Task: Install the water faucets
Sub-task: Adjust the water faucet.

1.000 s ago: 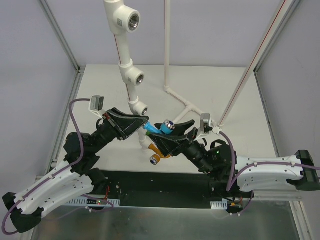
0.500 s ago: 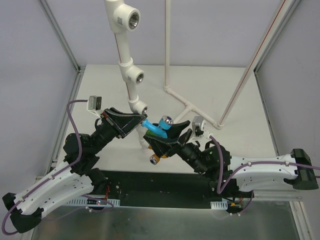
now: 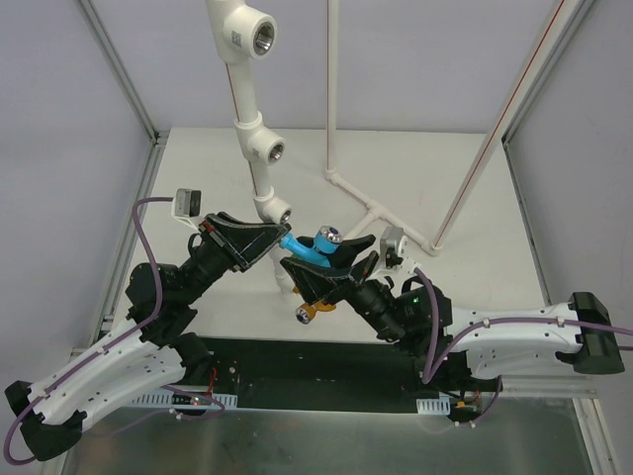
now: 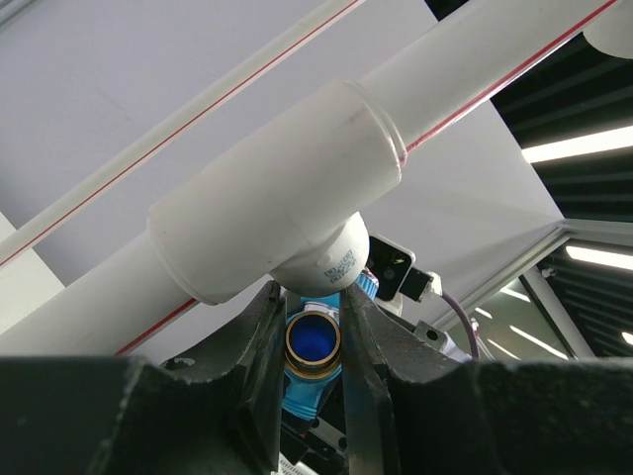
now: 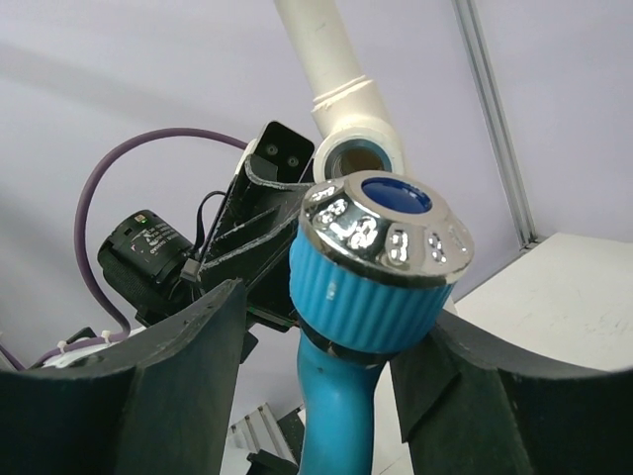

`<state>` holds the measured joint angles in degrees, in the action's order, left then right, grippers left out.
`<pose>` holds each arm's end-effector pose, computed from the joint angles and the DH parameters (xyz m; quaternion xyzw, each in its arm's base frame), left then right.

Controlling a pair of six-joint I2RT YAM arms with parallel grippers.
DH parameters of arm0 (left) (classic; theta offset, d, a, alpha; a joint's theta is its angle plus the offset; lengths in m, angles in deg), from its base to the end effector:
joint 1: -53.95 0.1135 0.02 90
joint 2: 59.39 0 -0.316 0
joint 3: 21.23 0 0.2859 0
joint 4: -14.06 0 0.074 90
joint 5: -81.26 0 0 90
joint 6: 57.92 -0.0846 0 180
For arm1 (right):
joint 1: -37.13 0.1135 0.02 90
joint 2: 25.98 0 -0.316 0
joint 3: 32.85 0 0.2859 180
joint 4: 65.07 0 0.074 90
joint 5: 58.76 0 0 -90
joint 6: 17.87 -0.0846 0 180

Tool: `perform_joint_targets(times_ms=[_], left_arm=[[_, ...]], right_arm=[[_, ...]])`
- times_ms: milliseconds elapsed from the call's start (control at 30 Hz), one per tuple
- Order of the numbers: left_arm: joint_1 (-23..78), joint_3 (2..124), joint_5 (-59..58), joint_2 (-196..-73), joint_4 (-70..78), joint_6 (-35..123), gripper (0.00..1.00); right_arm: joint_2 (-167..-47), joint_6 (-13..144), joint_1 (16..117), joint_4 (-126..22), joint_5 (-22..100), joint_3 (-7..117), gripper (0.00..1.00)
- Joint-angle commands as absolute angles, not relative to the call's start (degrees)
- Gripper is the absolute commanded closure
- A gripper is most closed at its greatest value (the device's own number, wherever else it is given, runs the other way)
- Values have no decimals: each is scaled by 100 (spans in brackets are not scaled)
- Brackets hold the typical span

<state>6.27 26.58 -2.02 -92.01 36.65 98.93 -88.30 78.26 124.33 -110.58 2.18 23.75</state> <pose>0.0968 -0.1210 0.4556 -0.0213 0.4420 -0.7680 0.4630 0.0543 0.2690 0.4595 -0.1428 0.4471 0.4888 0.7354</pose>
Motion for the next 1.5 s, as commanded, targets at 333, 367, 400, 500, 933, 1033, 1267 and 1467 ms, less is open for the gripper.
perform_joint_targets(times_ms=[333,367,400,500,933,1033,1267,1467], left_arm=[[596,2824,-566,-9208,4141,9958,100],[605,2824,-567,-9208,4141,9958,100],[605,2832,-567,-9200,4141,9958,100],[596,2850,-584,-9191,4141,9940,100],[596,2850,-584,-9200,4159,9949,100],[605,2850,-575,-9208,4167,9966,100],[596,2841,-602,-9226,4194,9967,100],[596,2867,-558,-9279,4220,9975,100]], right_arm=[[-8917,7635,12397,-11606,110,2506,38],[-8908,7617,12397,-11606,110,2488,39],[-8900,7609,12397,-11606,110,2470,39],[-8830,7512,12397,-11606,110,2348,38],[-8689,7397,12397,-11790,101,2075,37],[-8759,7380,12388,-11974,39,2092,37],[-8996,7231,12327,-12142,83,2268,39],[-9075,7029,12265,-12151,154,2312,40]])
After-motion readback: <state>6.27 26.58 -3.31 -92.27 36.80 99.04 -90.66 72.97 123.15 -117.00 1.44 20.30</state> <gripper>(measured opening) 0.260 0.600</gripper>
